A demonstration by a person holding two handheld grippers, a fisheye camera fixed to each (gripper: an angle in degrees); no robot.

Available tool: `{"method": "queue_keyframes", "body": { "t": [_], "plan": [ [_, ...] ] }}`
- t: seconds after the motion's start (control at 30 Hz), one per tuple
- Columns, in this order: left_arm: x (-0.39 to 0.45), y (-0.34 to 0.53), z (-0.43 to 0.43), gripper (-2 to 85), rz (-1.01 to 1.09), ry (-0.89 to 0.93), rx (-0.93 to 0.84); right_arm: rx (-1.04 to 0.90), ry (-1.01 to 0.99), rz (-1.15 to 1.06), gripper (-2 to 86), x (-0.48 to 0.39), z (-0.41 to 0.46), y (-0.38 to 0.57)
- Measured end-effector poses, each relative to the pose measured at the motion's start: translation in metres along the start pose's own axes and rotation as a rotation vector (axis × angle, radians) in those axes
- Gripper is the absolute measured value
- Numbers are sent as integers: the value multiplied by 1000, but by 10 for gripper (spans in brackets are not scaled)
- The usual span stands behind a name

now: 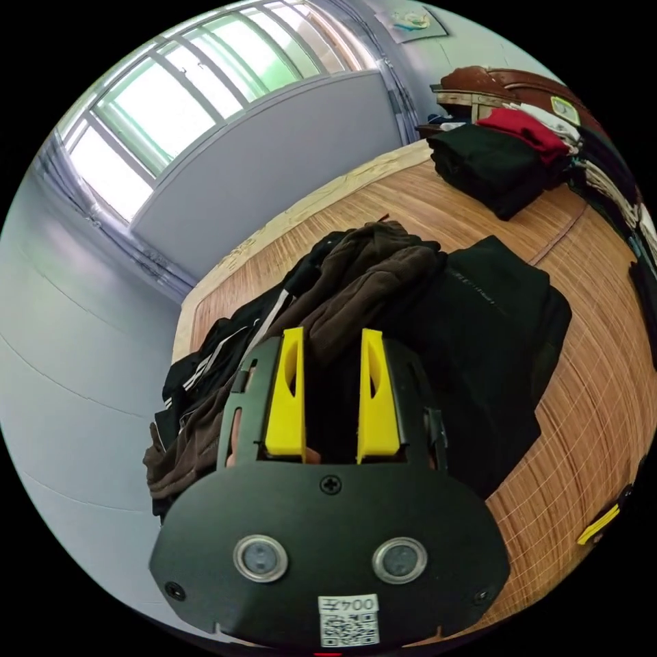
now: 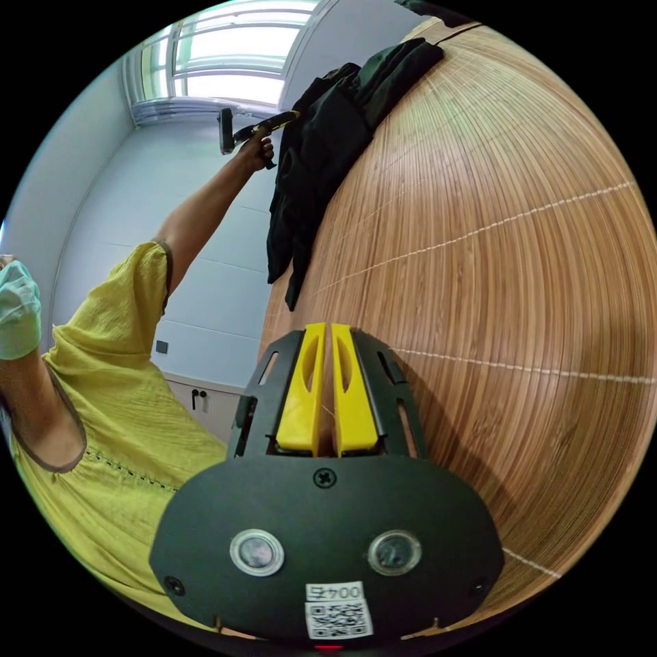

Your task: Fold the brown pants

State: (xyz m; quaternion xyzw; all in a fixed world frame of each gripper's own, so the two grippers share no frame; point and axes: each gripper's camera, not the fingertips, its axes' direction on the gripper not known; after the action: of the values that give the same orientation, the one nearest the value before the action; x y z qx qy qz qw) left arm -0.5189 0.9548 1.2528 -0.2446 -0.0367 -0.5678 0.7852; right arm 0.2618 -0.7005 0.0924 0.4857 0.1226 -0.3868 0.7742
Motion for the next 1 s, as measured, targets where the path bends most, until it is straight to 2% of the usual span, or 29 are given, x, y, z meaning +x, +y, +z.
{"method": "queue_keyframes", "body": {
  "t": [0.13,0.27,0.5,0.63,0.8,1.0],
  "plan": [
    [-24,-1,4,67,-67,30,-2,1,-14,12,3,1,-4,4],
    [-70,7,3,29,-202,194,10,5,-12,18,-3,-1,-10,8],
    [-180,87,-58,15,-623,489,361,3,-9,23,-6,-7,-19,15],
    [-226,136,-127,13,-606,551,482,0,-10,21,-6,-11,-25,18],
    [-260,258,-284,11,-432,658,617,-9,-25,28,-5,-15,-35,21],
    [-196,413,-398,8,-340,505,384,20,-77,65,12,-15,-55,27]
  ]
}}
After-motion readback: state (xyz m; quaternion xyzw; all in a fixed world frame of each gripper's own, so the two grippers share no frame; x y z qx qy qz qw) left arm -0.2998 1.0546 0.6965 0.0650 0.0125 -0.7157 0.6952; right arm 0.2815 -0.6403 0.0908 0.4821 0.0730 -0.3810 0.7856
